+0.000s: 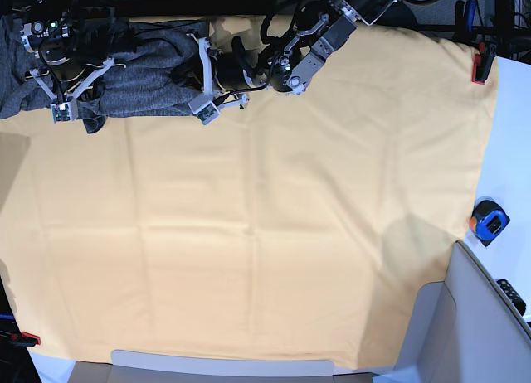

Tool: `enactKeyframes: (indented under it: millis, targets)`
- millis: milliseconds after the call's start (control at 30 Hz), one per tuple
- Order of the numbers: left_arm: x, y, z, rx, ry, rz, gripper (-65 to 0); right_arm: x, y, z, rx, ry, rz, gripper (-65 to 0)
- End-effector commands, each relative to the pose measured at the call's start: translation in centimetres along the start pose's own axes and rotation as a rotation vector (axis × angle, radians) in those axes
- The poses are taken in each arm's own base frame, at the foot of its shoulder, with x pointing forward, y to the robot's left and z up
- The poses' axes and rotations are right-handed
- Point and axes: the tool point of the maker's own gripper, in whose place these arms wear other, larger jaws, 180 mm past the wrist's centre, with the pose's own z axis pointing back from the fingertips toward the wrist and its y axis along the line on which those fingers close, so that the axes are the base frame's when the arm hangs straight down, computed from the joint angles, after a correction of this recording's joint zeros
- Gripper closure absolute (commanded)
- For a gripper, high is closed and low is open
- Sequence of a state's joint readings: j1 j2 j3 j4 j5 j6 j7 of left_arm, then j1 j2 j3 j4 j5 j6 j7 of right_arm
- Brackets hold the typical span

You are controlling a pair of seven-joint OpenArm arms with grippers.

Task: Fold the T-shirt properly
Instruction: 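Press and adjust the folded bundle with both grippers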

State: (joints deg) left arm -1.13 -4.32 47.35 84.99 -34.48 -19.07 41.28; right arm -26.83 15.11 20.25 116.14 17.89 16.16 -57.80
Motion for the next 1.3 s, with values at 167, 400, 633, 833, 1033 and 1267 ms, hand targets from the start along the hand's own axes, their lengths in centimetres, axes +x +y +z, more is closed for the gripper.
enactKeyframes:
  millis: [167, 400, 633, 833, 1033, 1267]
  targets:
    - [-0.8, 0.7, 0.1, 0.036, 0.041, -0.012, 0.0, 3.2, -1.8, 0.4, -0.038, -0.077, 0.065, 0.0]
    - [-0.8, 0.8, 0.1, 0.037, 0.042, -0.012, 0.0, 5.5, -5.0, 0.8, -0.207, -0.102, 0.159, 0.0]
    - [-2.4, 1.8, -0.3, 0.053, 0.082, 0.014, 0.0, 3.2, 0.7, 0.8, 0.080, -0.111, 0.075, 0.0]
    - [-3.1, 2.5, -0.6, 0.066, 0.076, 0.038, 0.0, 1.9, 4.3, 2.5, 0.319, -0.130, -0.072, 0.0]
    - [-3.2, 2.6, -0.6, 0.067, 0.078, 0.040, 0.0, 0.1, 4.3, 3.3, 0.351, -0.086, -0.109, 0.0]
    - [-3.2, 2.6, -0.6, 0.067, 0.078, 0.040, 0.0, -2.2, 3.4, 3.6, 0.327, -0.009, -0.068, 0.0]
